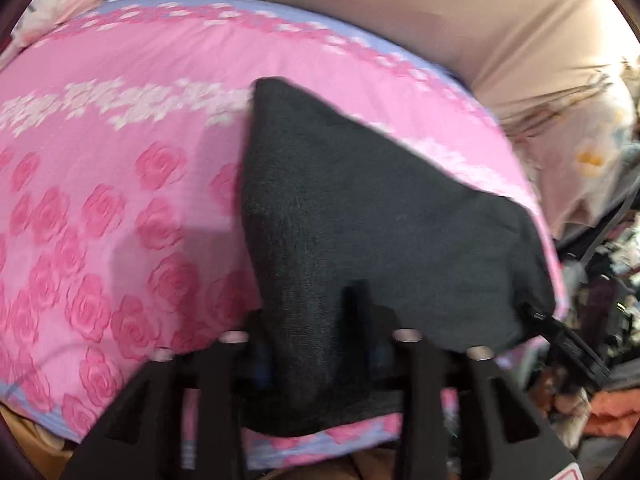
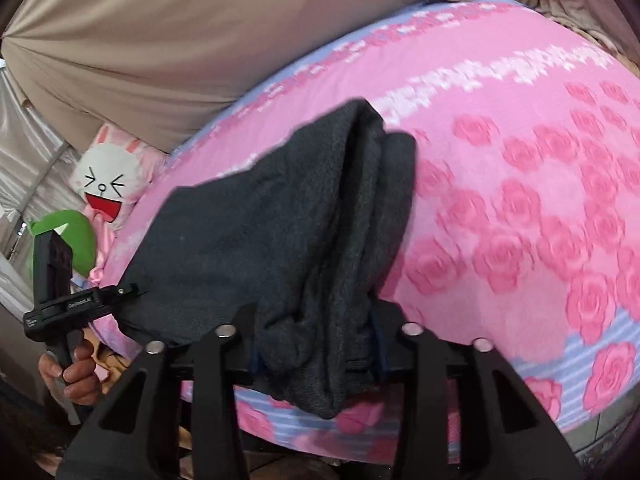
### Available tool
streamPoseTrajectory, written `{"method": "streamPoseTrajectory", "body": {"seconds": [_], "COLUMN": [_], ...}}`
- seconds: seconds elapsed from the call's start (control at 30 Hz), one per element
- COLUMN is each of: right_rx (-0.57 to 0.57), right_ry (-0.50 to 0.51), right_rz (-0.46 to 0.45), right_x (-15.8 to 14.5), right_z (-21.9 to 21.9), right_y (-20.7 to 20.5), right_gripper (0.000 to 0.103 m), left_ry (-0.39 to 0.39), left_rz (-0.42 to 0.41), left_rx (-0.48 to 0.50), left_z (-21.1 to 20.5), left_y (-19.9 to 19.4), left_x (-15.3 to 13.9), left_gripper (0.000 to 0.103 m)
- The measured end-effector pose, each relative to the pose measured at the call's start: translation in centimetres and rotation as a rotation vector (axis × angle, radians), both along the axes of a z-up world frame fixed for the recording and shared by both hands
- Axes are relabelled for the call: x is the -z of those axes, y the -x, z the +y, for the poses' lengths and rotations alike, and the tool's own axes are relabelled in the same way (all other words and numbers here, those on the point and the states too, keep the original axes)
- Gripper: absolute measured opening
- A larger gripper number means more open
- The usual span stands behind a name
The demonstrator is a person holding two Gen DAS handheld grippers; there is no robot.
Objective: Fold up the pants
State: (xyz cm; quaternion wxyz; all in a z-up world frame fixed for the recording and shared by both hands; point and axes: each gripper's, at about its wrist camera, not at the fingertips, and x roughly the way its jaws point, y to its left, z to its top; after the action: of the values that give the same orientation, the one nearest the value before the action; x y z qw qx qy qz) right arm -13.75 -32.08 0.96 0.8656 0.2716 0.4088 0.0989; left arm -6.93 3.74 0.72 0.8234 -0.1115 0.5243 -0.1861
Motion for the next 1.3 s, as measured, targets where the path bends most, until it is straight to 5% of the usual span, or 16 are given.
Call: {"method": "streamPoseTrajectory", "body": {"seconds": [0.1, 0.17, 0.23, 0.3, 0.4, 0.57, 0.9, 1.03, 1.3], "right_rx": [0.007, -0.006, 0.007, 0.024, 0.027, 0.011, 0.011, 0.029, 0.061], "right_ry": [-0.01, 0.015, 0.051, 0.075, 0.087, 0.115, 0.231, 0.283, 0.329], "right_rz": [-0.003, -0.022, -0.04, -0.043, -0.084, -0.198, -0.522, -0.69, -0.886], "right_x": [-0.1, -0.3, -0.3, -0.3, -1.7, -5.8, -16.8, -21.2, -27.2], "right_z": [0.2, 0.8, 1.4, 1.7, 1.9, 3.0, 5.0, 5.4, 5.7], "right_y": [-0.3, -0.6, -0.7, -0.8, -0.3, 1.4, 5.1, 6.1, 5.1], "right_gripper": [0.052, 0.06, 0.055, 0.04, 0.032, 0.031, 0.031, 0.031, 0.031], "left_ry": [0.058, 0.008, -0.011, -0.021, 0.047, 0.098, 0.1, 0.067, 0.011], "left_rz": [-0.02, -0.037, -0.075, -0.076, -0.099, -0.211, -0.58, -0.763, -1.035], "left_rx": [-0.01, -0.009, 0.016, 0.006, -0.017, 0.017, 0.055, 0.048, -0.003], "left_z": [-0.3, -1.5, -2.9, -3.3, -2.0, -1.3, -0.1, -0.4, -1.6], "left_y": [-0.1, -0.1, 0.1, -0.1, 0.1, 2.1, 7.6, 9.8, 10.2], "left_x": [0.3, 0.2, 0.3, 0.3, -1.5, -6.4, -19.5, -24.2, -30.3], "left_gripper": [0.086, 0.088, 0.078, 0.035, 0.012, 0.01, 0.009, 0.009, 0.009]}}
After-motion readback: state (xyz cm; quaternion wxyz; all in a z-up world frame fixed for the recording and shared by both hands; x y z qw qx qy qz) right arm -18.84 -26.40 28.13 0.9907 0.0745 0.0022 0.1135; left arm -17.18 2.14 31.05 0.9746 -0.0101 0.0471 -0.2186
